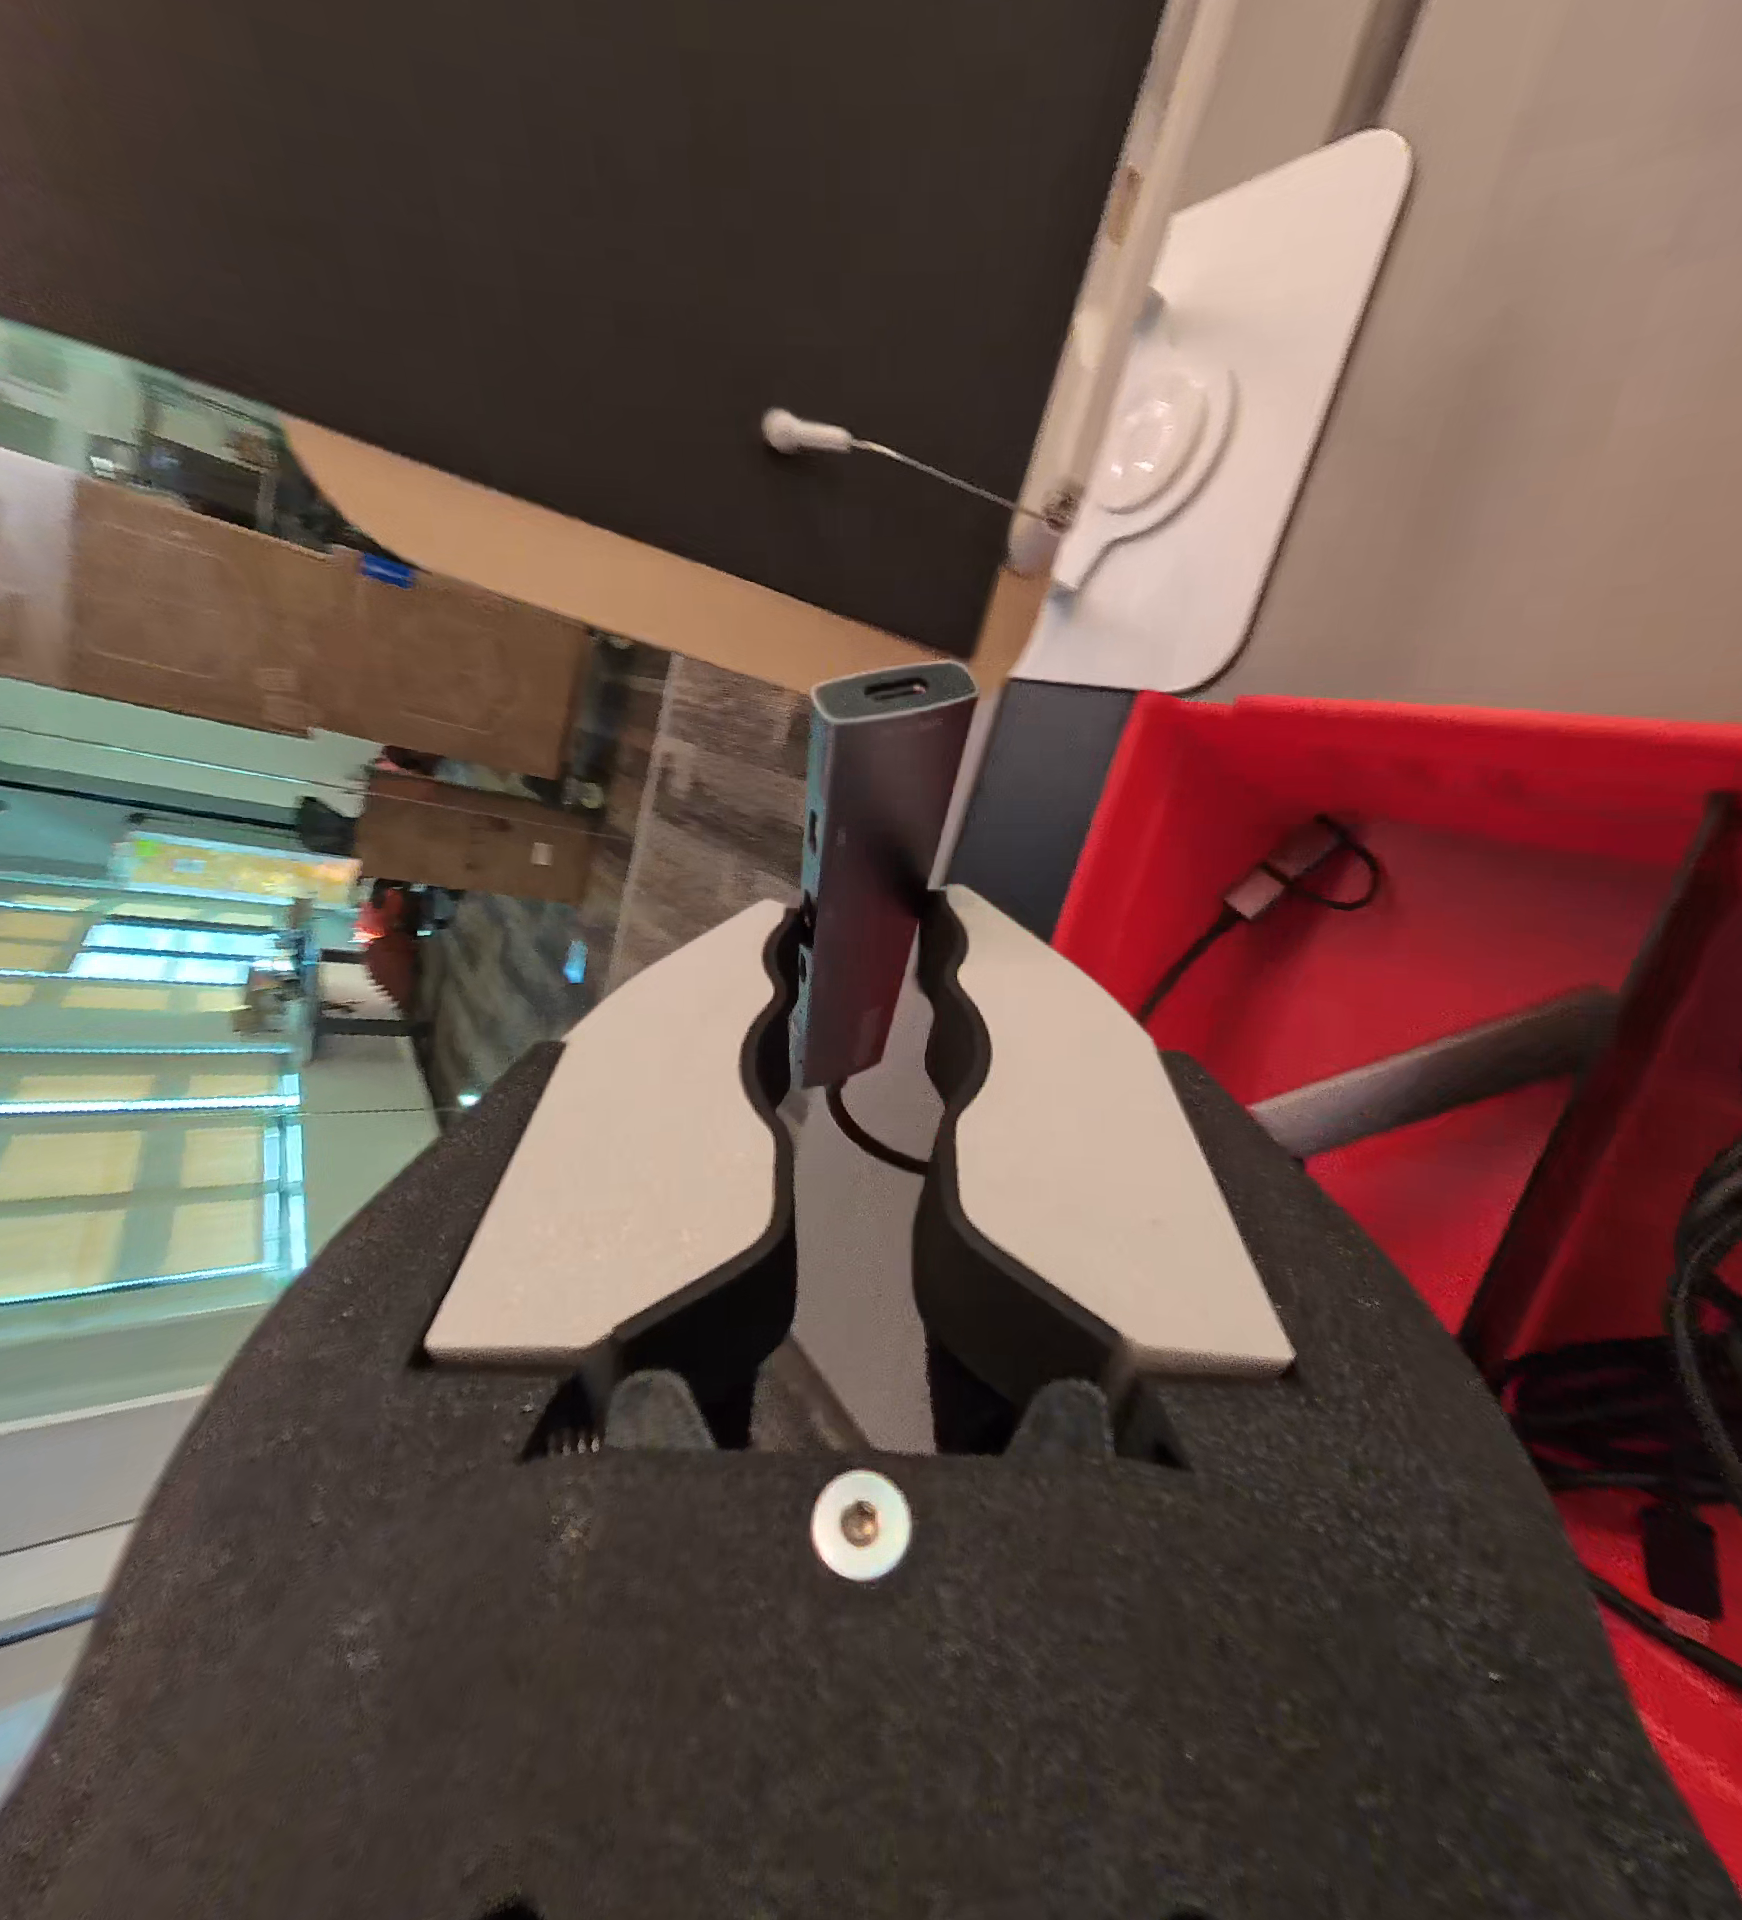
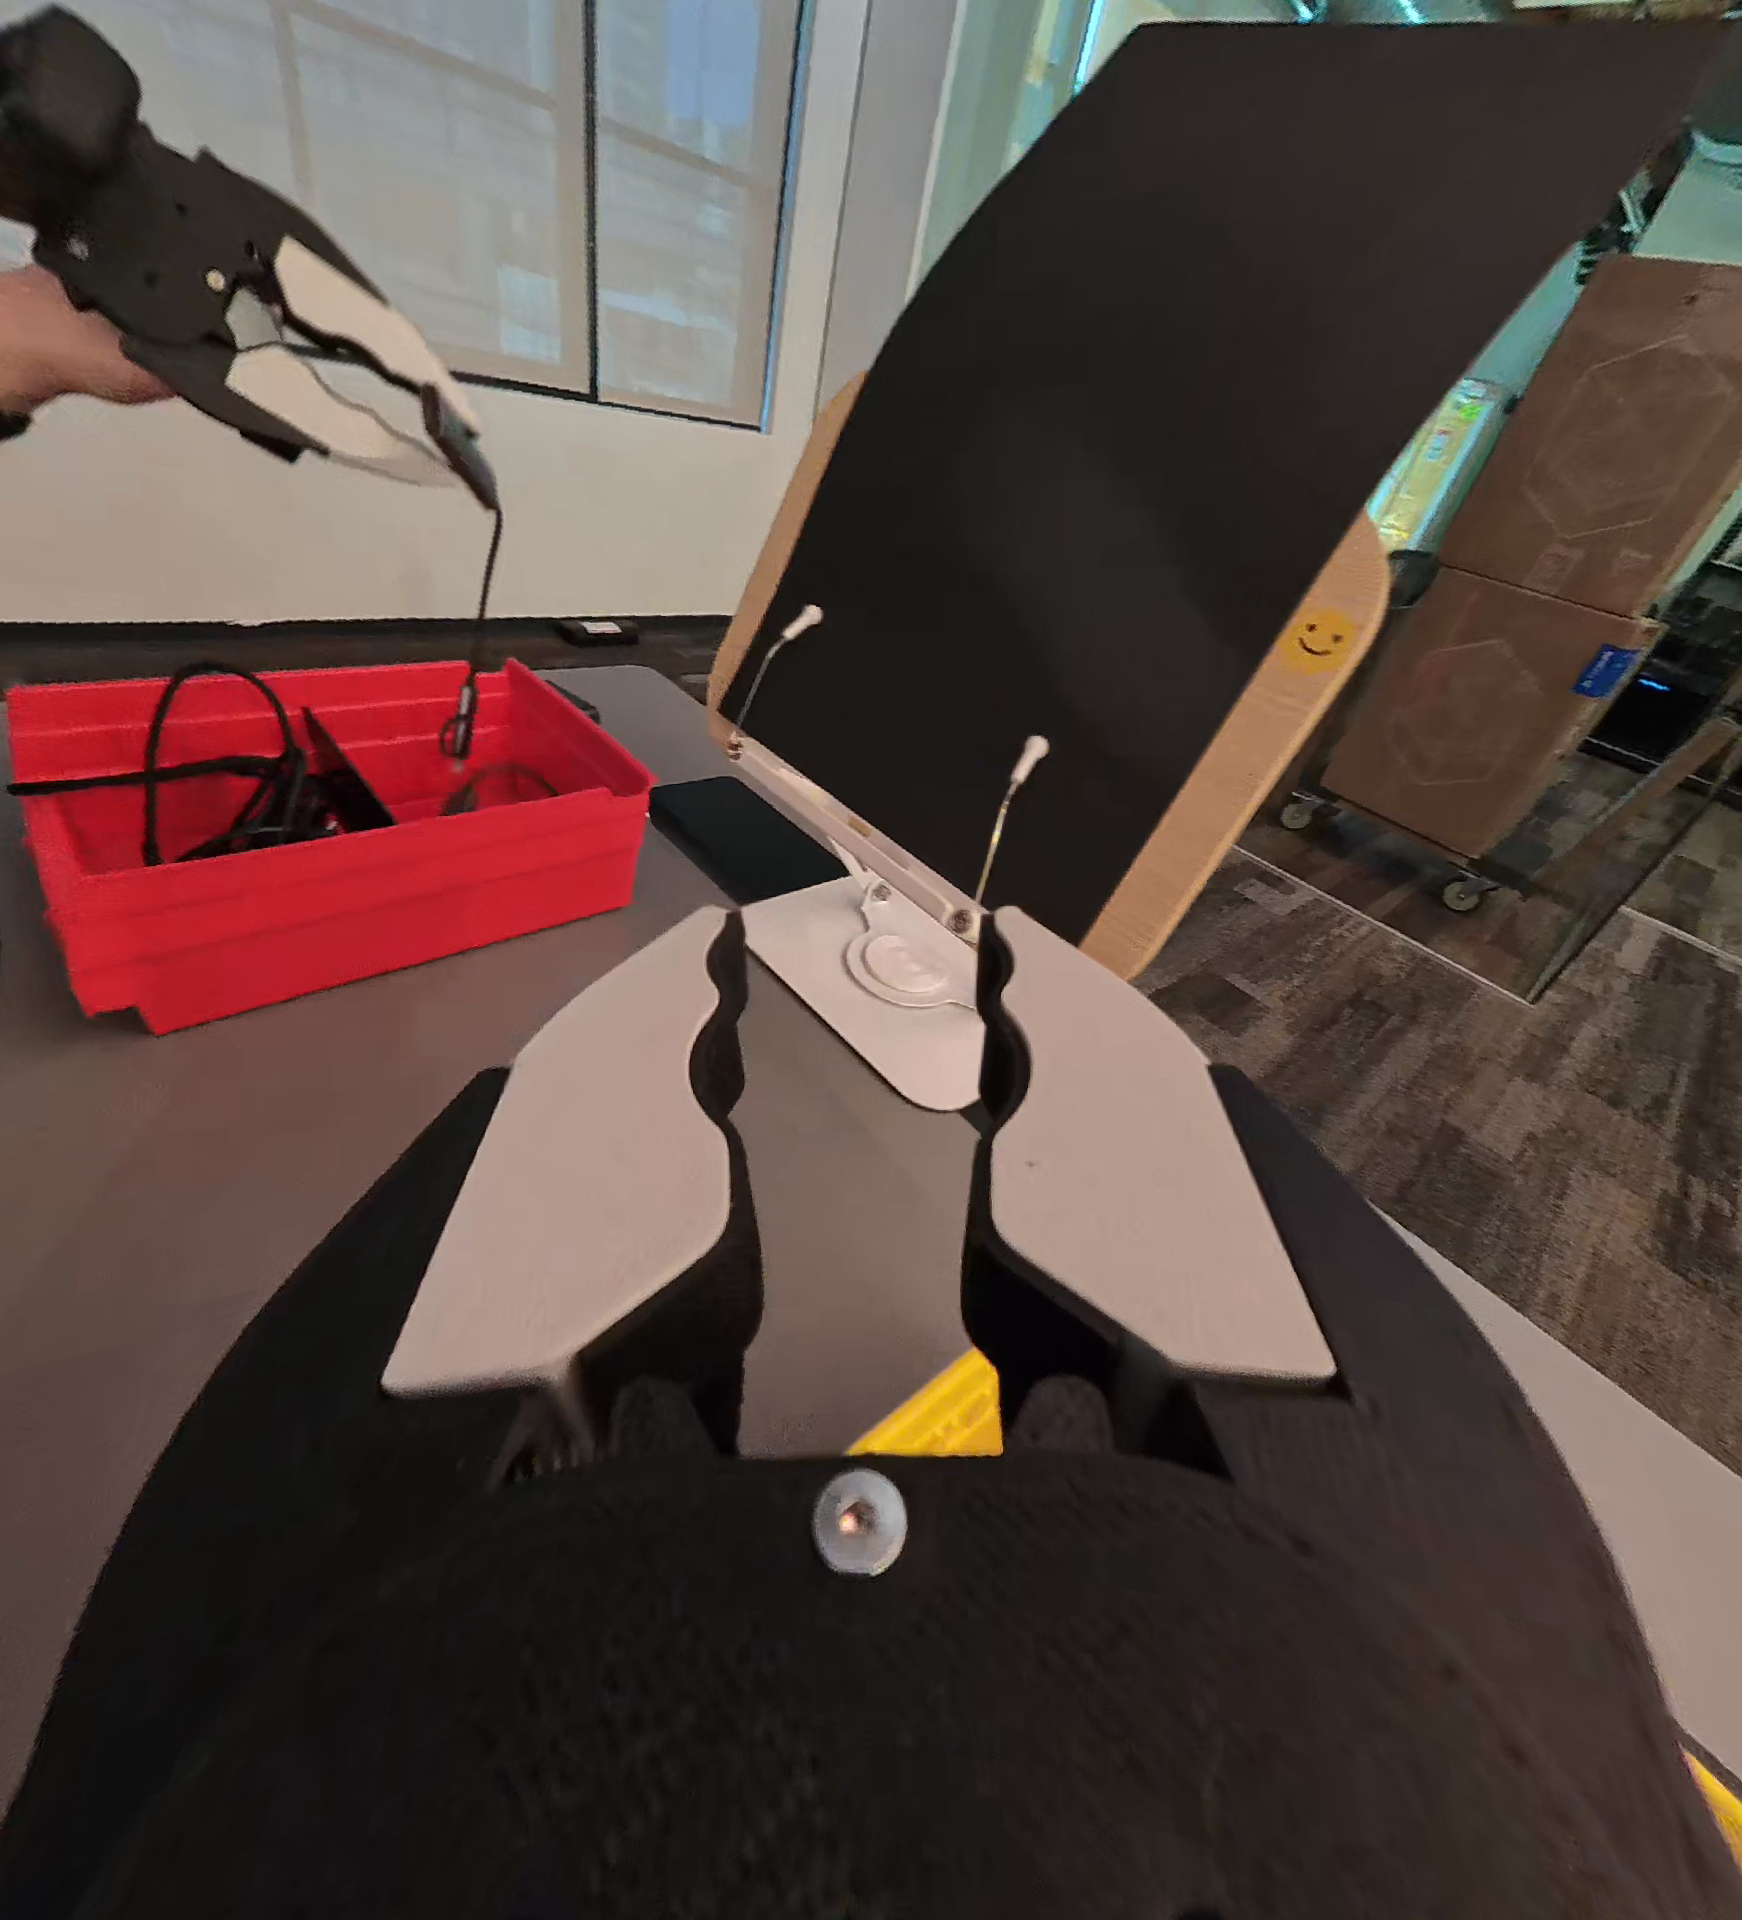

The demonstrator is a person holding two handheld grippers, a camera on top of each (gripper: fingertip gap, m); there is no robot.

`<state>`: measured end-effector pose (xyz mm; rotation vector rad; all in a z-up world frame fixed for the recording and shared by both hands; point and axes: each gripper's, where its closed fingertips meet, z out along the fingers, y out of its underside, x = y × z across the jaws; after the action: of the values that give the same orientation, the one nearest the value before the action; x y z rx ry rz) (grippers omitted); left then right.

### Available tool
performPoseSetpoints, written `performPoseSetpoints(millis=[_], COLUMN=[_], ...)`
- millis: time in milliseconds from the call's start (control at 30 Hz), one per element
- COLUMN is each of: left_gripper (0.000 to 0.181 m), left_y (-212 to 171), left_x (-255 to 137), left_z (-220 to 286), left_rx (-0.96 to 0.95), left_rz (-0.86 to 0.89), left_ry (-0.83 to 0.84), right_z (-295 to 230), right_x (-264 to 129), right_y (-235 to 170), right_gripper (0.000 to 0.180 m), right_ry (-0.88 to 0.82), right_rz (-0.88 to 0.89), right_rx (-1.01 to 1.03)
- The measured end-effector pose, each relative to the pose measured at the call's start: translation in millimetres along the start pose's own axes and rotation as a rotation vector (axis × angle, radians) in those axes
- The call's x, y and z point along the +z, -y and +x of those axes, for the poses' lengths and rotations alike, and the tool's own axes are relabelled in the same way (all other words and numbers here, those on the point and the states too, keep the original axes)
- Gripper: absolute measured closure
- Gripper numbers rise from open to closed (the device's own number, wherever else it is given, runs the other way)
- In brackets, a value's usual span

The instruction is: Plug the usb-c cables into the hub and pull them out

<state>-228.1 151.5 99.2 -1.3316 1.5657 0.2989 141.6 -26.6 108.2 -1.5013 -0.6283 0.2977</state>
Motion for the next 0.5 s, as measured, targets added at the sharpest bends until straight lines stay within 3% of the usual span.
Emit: performPoseSetpoints(millis=[300, 500], left_gripper=[0.159, 0.159], left_y=[94.6, 177.2], left_x=[-57.7, -67.6], left_z=[-20.3, 34.6], left_rx=[0.017, 0.012], left_rz=[0.084, 0.126], left_ry=[0.055, -0.109], right_z=[-48.6, -93.7], right_x=[13.4, 13.4], right_y=[26.2, 55.7], right_gripper=[0.136, 0.136], right_ry=[0.136, 0.224], right_rz=[0.068, 0.142], right_rx=[-0.006, -0.042])
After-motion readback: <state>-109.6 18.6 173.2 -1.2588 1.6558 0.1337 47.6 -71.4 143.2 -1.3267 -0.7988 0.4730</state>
